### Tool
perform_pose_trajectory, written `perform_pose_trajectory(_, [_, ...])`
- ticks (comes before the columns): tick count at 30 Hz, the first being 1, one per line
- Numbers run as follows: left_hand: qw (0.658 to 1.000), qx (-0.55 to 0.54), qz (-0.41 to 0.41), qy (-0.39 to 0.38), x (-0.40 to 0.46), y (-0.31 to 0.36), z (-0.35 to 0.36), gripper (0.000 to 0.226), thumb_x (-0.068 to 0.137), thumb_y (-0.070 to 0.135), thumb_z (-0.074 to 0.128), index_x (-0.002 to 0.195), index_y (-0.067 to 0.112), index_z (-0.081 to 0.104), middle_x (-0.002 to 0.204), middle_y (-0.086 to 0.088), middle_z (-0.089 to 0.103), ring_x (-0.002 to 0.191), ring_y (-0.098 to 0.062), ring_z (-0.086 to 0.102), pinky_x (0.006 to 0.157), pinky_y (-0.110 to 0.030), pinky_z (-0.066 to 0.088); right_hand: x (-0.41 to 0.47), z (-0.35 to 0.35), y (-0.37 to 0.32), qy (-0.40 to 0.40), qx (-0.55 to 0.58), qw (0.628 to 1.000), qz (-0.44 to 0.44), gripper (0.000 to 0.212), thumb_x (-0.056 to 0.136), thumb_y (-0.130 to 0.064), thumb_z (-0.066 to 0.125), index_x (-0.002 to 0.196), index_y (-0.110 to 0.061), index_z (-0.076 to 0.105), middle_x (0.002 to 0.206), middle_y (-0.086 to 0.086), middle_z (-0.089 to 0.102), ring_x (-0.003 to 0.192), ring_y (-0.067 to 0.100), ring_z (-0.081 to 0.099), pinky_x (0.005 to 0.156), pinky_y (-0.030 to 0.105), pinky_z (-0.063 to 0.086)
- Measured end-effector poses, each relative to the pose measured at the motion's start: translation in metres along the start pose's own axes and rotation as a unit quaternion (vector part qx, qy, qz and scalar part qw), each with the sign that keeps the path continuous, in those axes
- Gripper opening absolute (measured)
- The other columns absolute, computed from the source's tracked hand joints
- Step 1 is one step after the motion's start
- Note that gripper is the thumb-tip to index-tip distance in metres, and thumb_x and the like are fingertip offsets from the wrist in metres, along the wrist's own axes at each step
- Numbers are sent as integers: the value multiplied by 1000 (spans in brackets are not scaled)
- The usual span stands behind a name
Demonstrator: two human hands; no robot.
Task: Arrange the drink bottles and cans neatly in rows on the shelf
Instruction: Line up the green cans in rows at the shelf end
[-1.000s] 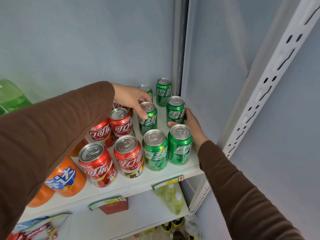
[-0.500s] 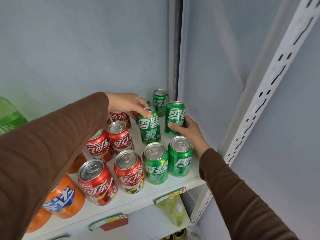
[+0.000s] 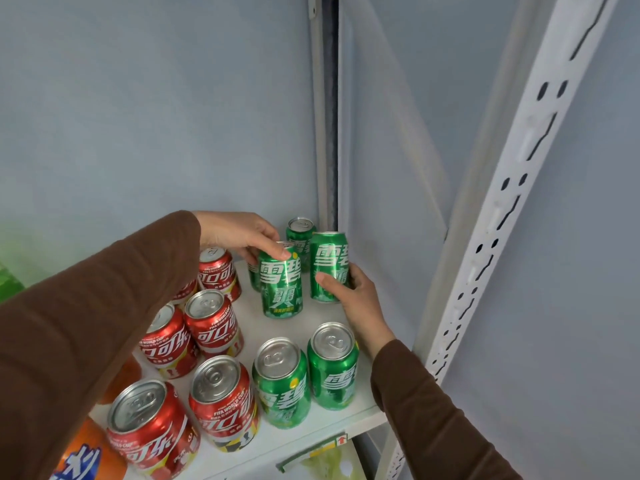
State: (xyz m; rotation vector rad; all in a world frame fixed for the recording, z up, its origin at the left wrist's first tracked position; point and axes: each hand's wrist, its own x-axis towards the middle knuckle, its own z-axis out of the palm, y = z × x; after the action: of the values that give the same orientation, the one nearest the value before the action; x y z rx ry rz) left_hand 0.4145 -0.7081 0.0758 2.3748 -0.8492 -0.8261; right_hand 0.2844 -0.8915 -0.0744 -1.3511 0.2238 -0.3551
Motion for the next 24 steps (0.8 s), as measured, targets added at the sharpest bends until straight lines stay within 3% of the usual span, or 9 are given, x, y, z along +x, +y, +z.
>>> perform_pose_trajectory(2, [1000, 1, -13, 8, 2, 4, -1, 48, 82, 44, 72, 113, 7, 69, 103, -2, 77, 92, -13, 73, 72, -15, 53, -1, 0, 0, 1, 5, 1000, -3, 42, 82, -25, 85, 120, -25, 69, 111, -7, 78, 101, 10, 74, 88, 27, 59])
perform_pose_trajectory(4, [1000, 5, -23, 4, 2, 7, -3, 41, 88, 37, 69, 114, 6, 69, 103, -2, 77, 87, -8, 73, 71, -14, 53, -2, 1, 0, -4, 8, 1000, -5, 41, 83, -24, 84, 121, -24, 69, 109, -9, 78, 99, 7, 74, 83, 22, 58])
perform_pose_trajectory(10, [999, 5, -32, -5, 2, 7, -7, 54, 79, 45, 71, 114, 4, 68, 104, -3, 77, 95, -14, 73, 76, -18, 54, -2, 3, -1, -15, 13, 1000, -3, 43, 84, -25, 83, 124, -23, 68, 113, -7, 77, 101, 7, 73, 86, 22, 58])
perform_pose_trajectory(17, [999, 19, -30, 1, 1, 5, -9, 49, 83, 42, 72, 114, 5, 67, 105, -3, 77, 98, -16, 73, 80, -21, 55, -3, 4, 3, -27, 12, 1000, 3, 44, 83, -23, 84, 124, -22, 68, 113, -4, 77, 103, 13, 74, 88, 28, 60])
perform_pose_trajectory(21, [999, 19, -35, 4, 1, 8, -7, 52, 78, 41, 75, 114, 5, 65, 108, -5, 76, 97, -16, 72, 73, -17, 53, -2, 3, 7, -32, 8, 999, 0, 46, 82, -18, 84, 125, -22, 67, 113, -4, 78, 101, 11, 74, 84, 25, 60])
perform_pose_trajectory(24, [998, 34, -43, 11, 3, 10, -3, 43, 85, 29, 75, 117, 3, 63, 110, -8, 74, 90, -13, 70, 67, -13, 52, -2, 1, 8, -32, 6, 999, -2, 44, 82, -15, 85, 121, -26, 66, 109, -8, 77, 97, 6, 74, 80, 21, 58])
